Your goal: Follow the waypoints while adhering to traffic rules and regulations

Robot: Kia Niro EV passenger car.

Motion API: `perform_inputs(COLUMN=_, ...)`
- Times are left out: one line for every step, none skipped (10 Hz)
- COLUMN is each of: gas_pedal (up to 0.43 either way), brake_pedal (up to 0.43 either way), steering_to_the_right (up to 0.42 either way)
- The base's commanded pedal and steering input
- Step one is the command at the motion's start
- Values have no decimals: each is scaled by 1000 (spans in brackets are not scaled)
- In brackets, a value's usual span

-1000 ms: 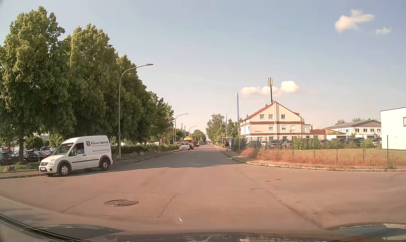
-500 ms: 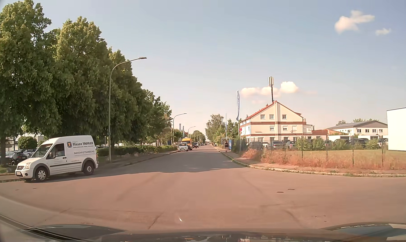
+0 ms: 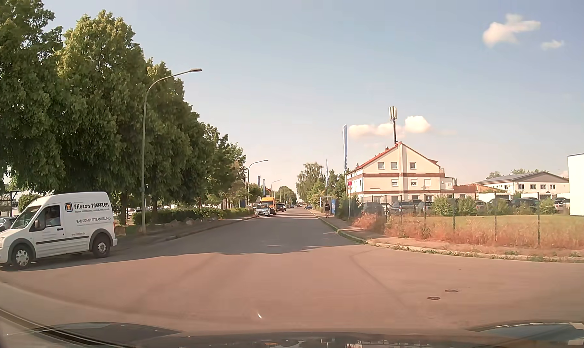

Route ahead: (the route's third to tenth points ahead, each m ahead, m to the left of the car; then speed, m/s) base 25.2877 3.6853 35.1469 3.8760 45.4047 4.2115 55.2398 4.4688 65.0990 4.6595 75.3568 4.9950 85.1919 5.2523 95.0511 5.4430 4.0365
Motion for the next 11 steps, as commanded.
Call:
perform_inputs(gas_pedal=299, brake_pedal=12, steering_to_the_right=-24)
perform_inputs(gas_pedal=331, brake_pedal=12, steering_to_the_right=-29)
perform_inputs(gas_pedal=350, brake_pedal=12, steering_to_the_right=-28)
perform_inputs(gas_pedal=358, brake_pedal=12, steering_to_the_right=-20)
perform_inputs(gas_pedal=358, brake_pedal=18, steering_to_the_right=-13)
perform_inputs(gas_pedal=370, brake_pedal=18, steering_to_the_right=-12)
perform_inputs(gas_pedal=370, brake_pedal=18, steering_to_the_right=-12)
perform_inputs(gas_pedal=378, brake_pedal=18, steering_to_the_right=-12)
perform_inputs(gas_pedal=378, brake_pedal=18, steering_to_the_right=-15)
perform_inputs(gas_pedal=370, brake_pedal=12, steering_to_the_right=-21)
perform_inputs(gas_pedal=358, brake_pedal=18, steering_to_the_right=-24)
